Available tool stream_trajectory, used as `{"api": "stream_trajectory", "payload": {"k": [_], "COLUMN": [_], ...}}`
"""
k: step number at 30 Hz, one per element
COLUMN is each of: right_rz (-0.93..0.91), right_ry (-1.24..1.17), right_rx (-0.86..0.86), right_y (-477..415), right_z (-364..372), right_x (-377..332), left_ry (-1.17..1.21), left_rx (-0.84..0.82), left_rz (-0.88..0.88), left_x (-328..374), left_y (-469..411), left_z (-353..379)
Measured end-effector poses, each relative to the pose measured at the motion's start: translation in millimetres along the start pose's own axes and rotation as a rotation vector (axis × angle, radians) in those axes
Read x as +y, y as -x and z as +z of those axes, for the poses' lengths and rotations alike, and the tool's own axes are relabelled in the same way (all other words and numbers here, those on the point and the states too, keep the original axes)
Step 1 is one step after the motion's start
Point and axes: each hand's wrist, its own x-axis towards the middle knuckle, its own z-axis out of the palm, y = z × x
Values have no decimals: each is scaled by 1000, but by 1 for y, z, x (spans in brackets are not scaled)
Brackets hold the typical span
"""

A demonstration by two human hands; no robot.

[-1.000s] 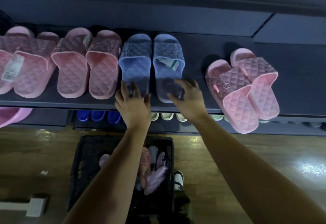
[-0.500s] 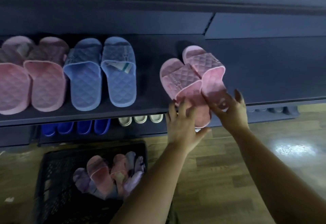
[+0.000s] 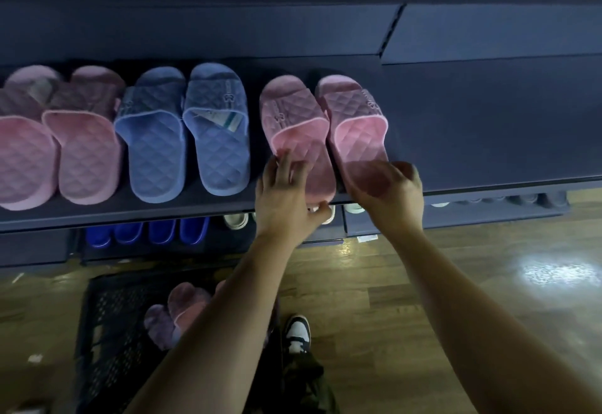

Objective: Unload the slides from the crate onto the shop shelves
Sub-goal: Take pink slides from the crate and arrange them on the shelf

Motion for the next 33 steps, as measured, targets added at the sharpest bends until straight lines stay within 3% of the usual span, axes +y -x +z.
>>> {"api": "stream_trajectory", "payload": {"k": [6,15,20,24,33], "right_rz": [38,32,6,-77,-9], "right_ry": [-20,-6,-10,-105,-27], "right_rx": [-14,-107,54,4,-323], "right_y": [-4,2,37,84,216], "right_z": [23,22,28,49,157], "right_x": [-44,-53,-60,-78,-103], "left_ry": [-29,53,81,75,108], "left_rx": [49,-22,75,150,-147], "left_rz": [58,82,157,68,-296], "left_x": [-35,-41,-74,-133,-287], "left_y": [-3,1,38,95,230], "left_z": [-8,-13,-31,-41,-26]}}
